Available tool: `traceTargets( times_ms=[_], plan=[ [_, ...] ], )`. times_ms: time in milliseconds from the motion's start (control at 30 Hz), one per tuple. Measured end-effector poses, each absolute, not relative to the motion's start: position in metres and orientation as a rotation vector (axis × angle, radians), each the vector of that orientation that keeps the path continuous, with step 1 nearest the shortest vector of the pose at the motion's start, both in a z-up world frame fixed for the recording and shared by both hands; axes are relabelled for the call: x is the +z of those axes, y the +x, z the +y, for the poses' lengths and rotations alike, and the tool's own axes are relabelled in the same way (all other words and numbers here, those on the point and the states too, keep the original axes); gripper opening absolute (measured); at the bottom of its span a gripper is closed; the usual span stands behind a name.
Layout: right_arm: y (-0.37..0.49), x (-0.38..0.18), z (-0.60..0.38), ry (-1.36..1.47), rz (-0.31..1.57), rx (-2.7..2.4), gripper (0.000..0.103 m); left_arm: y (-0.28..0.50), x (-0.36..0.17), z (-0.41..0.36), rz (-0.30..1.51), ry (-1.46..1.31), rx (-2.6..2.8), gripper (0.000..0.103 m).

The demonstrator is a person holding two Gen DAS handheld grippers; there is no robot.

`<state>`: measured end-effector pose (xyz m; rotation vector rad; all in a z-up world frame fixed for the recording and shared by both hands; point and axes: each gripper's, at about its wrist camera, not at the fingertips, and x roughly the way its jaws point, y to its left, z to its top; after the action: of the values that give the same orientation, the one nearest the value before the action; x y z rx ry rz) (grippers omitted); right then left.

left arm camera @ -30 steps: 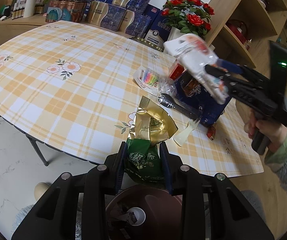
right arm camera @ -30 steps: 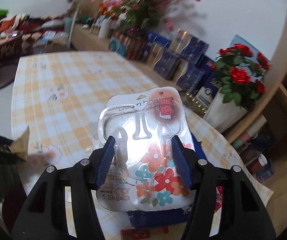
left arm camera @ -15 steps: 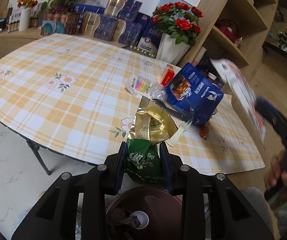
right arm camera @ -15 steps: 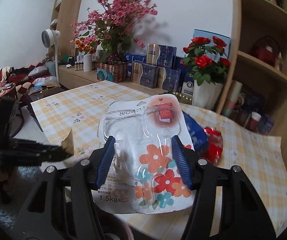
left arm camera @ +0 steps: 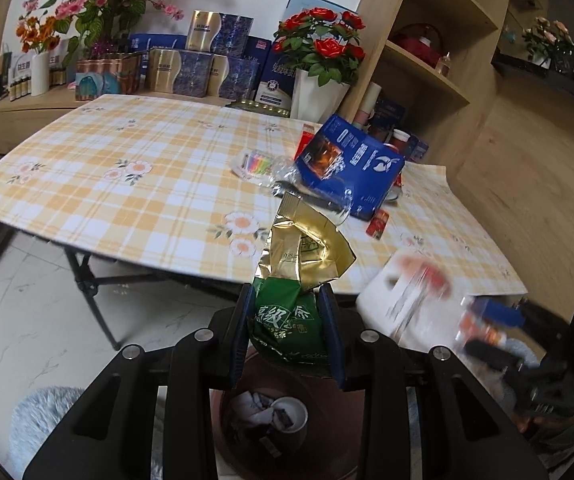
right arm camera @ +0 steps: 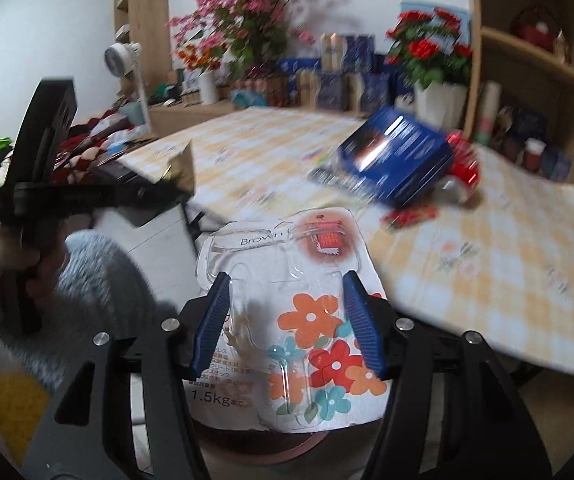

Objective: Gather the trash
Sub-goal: 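Drop the package into the bin with the right tool while the left holds the wrapper, then open the left tool to drop the green-gold wrapper into the bin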

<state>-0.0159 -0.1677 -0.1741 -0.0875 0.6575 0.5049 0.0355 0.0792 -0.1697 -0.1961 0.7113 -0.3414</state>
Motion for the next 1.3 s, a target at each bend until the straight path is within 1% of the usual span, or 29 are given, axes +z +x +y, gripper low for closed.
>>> traceTargets(
  times_ms=[200, 333, 533, 767, 833, 900, 1033, 1133, 1167, 1300],
  plan=[
    [-0.015, -0.21, -0.148, -0.079, 0.797, 0.6, 0.058, 0.024, -0.169, 0.089, 0.68, -0.228, -0.316, 0.032],
    [0.003, -0.227, -0.144, -0.034, 0.867, 0.615, 0.058, 0.03, -0.177, 0.085, 0.717, -0.231, -0.313, 0.032],
    [0.031, -0.27, -0.132, 0.006, 1.018, 0.578, 0.058, 0.037, -0.186, 0.072, 0.759, -0.194, -0.322, 0.032],
    [0.049, -0.307, -0.126, -0.003, 1.085, 0.525, 0.059, 0.04, -0.191, 0.062, 0.774, -0.157, -0.326, 0.032],
    [0.051, -0.309, -0.127, -0.01, 1.082, 0.509, 0.066, 0.041, -0.191, 0.062, 0.773, -0.156, -0.328, 0.032],
    [0.053, -0.303, -0.129, -0.014, 1.056, 0.505, 0.082, 0.042, -0.191, 0.062, 0.777, -0.157, -0.325, 0.032],
    [0.053, -0.291, -0.138, 0.005, 1.004, 0.491, 0.083, 0.045, -0.195, 0.06, 0.793, -0.154, -0.323, 0.032],
    [0.049, -0.277, -0.151, 0.017, 0.947, 0.446, 0.09, 0.046, -0.196, 0.055, 0.801, -0.144, -0.335, 0.032],
    [0.047, -0.272, -0.155, 0.016, 0.93, 0.429, 0.094, 0.046, -0.197, 0.053, 0.805, -0.14, -0.341, 0.032],
    [0.038, -0.253, -0.169, 0.003, 0.867, 0.344, 0.097, 0.049, -0.204, 0.042, 0.849, -0.13, -0.423, 0.032]
  ],
)
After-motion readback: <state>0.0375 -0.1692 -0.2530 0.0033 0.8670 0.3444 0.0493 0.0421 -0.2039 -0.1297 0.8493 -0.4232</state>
